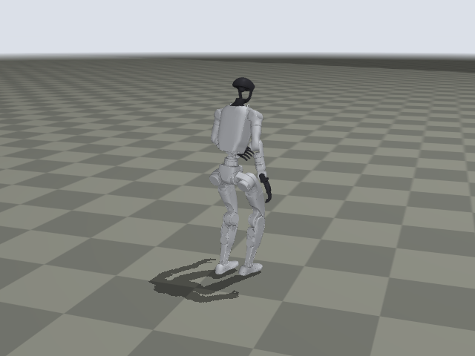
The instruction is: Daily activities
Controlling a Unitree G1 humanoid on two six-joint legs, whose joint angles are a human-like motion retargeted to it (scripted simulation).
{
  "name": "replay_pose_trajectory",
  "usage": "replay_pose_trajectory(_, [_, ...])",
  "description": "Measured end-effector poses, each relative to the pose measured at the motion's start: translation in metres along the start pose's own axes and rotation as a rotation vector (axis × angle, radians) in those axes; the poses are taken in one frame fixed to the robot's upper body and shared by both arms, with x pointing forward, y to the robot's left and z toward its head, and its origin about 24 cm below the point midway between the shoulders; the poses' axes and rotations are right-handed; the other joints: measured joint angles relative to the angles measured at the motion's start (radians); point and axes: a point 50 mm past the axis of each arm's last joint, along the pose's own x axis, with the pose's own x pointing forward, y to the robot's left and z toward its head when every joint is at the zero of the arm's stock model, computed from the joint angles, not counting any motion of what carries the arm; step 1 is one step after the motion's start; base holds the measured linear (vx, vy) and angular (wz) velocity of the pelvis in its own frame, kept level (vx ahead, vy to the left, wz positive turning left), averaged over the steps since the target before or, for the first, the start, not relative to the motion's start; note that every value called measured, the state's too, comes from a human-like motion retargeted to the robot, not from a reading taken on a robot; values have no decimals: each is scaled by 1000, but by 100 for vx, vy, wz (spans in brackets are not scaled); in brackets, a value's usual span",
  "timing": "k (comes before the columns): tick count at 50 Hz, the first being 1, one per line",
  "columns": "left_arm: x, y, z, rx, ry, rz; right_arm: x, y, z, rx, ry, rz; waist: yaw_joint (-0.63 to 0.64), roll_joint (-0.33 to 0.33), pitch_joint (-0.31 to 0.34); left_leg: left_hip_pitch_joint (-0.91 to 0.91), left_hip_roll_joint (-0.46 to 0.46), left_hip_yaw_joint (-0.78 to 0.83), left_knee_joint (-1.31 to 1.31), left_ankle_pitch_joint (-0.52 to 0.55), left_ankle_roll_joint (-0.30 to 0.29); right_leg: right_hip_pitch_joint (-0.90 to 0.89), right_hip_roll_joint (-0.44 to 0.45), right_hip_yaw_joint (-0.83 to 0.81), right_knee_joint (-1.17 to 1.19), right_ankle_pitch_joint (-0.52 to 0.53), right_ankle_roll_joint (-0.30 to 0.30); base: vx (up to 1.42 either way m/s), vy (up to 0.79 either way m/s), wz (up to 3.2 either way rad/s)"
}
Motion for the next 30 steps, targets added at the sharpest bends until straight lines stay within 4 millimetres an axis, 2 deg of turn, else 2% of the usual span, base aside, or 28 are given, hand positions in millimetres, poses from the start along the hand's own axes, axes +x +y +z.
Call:
replay_pose_trajectory(2, [5, 7, 4, 25, -24, 37, 3, -13, 9, 11, -38, -73, -17, 0, 4, -8, 6, 9, -16, 13, -2, -33, -2, 13, 5, -32, 11, -20, -3, 11])
replay_pose_trajectory(4, [2, 6, -2, 52, -8, 29, 6, -28, 22, 25, -90, -147, -28, -1, 7, -13, 7, 19, -41, 34, -6, -47, -24, 8, 76, -70, 1, -24, -3, 9])
replay_pose_trajectory(5, [-2, 3, -8, 65, 12, 10, 7, -35, 29, 32, -119, -182, -32, -2, 9, -14, 5, 23, -56, 47, -10, -48, -38, 6, 129, -87, -5, -26, -3, 13])
replay_pose_trajectory(8, [-32, -19, -39, 101, 122, -128, 8, -61, 55, 45, -224, -268, -34, -18, 5, 13, -25, 32, -166, 120, -21, -11, -93, 19, 321, -132, -23, -29, -3, 17])
replay_pose_trajectory(12, [-103, -48, -93, 166, 359, -370, 4, -90, 94, 45, -388, -342, -2, -45, -20, 30, -61, 43, -306, 230, -24, 95, -111, 71, 476, -129, -15, -35, -3, 2])
replay_pose_trajectory(16, [-194, -63, -141, 200, 685, -604, -6, -114, 135, 36, -556, -386, 45, -69, -35, 10, -72, 63, -370, 308, -21, 216, -76, 123, 453, -115, 13, -43, -3, -14])
replay_pose_trajectory(20, [-280, -69, -160, 167, 974, -805, -24, -140, 175, 15, -723, -439, 94, -67, -24, -25, -62, 88, -388, 347, -33, 307, -38, 141, 308, -191, -7, -52, -4, -9])
replay_pose_trajectory(23, [-323, -74, -159, 112, 1098, -907, -39, -155, 199, -3, -835, -483, 119, -52, -5, -66, -51, 102, -393, 353, -57, 325, -36, 119, 218, -307, -59, -56, -4, 7])
replay_pose_trajectory(25, [-337, -78, -155, 73, 1133, -951, -46, -160, 205, -7, -872, -498, 127, -37, 9, -91, -42, 106, -404, 335, -70, 315, -36, 97, 180, -347, -85, -55, -4, 23])
replay_pose_trajectory(27, [-342, -82, -152, 34, 1139, -979, -46, -162, 203, 1, -868, -495, 129, -21, 21, -110, -32, 110, -389, 314, -77, 293, -34, 81, 161, -357, -101, -53, -3, 31])
replay_pose_trajectory(30, [-336, -88, -148, -10, 1114, -996, -36, -154, 185, 26, -794, -446, 124, -5, 29, -137, -19, 116, -282, 265, -73, 250, -38, 67, 152, -345, -107, -49, -2, 32])
